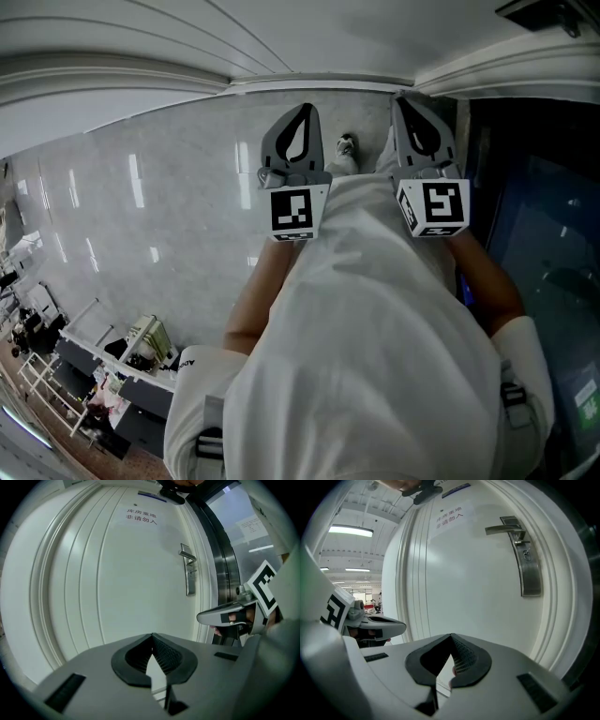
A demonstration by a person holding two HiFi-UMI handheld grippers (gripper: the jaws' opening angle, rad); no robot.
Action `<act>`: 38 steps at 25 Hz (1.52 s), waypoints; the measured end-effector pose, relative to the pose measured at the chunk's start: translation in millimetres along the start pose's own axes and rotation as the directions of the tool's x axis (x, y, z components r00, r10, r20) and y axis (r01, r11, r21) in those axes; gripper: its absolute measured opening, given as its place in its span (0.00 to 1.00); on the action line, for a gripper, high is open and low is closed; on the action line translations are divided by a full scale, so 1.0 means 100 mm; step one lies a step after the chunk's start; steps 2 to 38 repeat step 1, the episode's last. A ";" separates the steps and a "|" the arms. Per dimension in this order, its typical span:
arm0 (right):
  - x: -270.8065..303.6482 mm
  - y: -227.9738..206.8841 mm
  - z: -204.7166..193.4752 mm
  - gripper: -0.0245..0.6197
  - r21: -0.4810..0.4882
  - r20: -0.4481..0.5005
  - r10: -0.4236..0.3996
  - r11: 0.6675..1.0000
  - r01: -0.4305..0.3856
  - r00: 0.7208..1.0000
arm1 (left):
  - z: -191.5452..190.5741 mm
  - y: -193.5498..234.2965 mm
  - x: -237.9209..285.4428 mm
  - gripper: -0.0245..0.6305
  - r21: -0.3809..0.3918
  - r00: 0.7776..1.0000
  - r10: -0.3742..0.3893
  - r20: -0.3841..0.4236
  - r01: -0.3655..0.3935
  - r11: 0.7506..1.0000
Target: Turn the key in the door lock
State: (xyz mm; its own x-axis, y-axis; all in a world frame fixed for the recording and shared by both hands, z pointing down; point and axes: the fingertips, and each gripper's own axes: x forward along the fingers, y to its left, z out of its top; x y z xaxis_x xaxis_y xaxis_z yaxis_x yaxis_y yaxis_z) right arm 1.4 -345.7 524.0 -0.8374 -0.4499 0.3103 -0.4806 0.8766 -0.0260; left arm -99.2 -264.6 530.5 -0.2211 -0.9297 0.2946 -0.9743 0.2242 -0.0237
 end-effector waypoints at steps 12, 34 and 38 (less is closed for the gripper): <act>0.01 0.03 0.02 0.04 -0.006 0.004 0.018 1.000 -0.018 1.000 | 0.00 0.01 0.01 0.05 0.001 1.000 0.001 0.002 -0.001 1.000; 0.01 0.03 0.02 0.04 -0.006 0.004 0.018 1.000 -0.018 1.000 | 0.00 0.01 0.01 0.05 0.001 1.000 0.001 0.002 -0.001 1.000; 0.01 0.03 0.02 0.04 -0.006 0.004 0.018 1.000 -0.018 1.000 | 0.00 0.01 0.01 0.05 0.001 1.000 0.001 0.002 -0.001 1.000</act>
